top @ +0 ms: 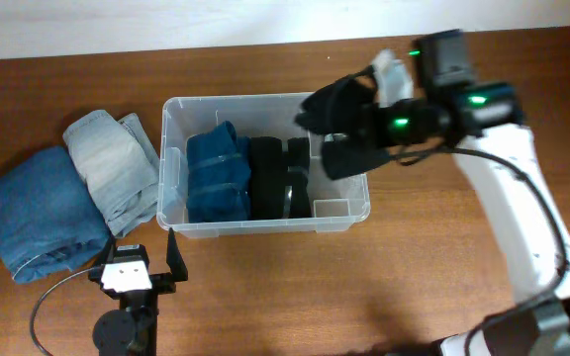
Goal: Pack container
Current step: 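Lift the black sock and carry it left into the bin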
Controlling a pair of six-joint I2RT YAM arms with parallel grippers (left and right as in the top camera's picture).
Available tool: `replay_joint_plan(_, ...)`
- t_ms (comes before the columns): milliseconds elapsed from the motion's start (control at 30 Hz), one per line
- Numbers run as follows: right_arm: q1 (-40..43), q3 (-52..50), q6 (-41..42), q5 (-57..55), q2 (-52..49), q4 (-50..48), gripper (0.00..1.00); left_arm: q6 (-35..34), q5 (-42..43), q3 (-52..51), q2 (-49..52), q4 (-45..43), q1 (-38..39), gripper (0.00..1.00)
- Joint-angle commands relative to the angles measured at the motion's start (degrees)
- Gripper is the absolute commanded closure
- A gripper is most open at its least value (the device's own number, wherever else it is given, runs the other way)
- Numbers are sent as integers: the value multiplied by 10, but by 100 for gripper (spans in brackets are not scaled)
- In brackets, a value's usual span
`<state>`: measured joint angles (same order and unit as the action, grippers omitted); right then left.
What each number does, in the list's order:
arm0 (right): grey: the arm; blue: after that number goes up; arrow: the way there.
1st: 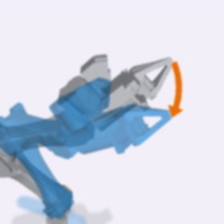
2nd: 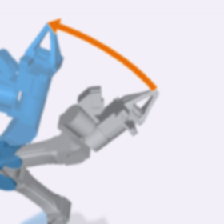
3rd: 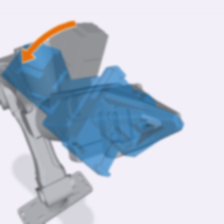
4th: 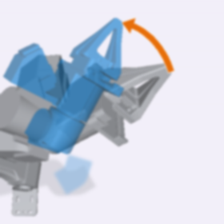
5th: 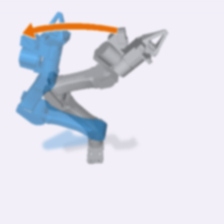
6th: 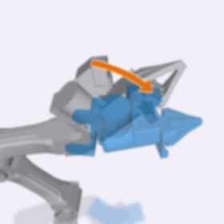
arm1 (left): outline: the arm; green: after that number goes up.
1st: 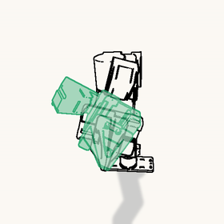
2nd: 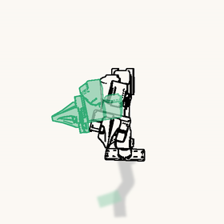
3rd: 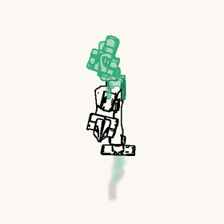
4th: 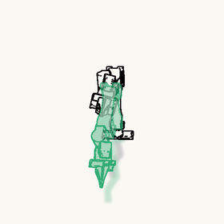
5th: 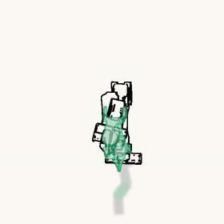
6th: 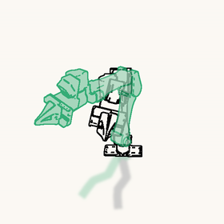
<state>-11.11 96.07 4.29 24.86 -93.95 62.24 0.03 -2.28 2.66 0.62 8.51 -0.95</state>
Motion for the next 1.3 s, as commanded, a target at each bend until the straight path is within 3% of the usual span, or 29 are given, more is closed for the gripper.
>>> replay_joint_plan(0,-47,6,89,-86,-33,-13,87,9,6,-4,-3,-2,-3,1)
replay_joint_plan(200,-84,6,200,-117,-76,-18,88,9,6,-4,-3,-2,-3,1)
replay_joint_plan(367,-98,6,246,-138,-107,-19,92,9,6,-4,-3,-2,-3,1)
replay_joint_plan(1267,-110,-3,323,-173,-159,-16,96,9,6,-4,-3,-2,-3,1)
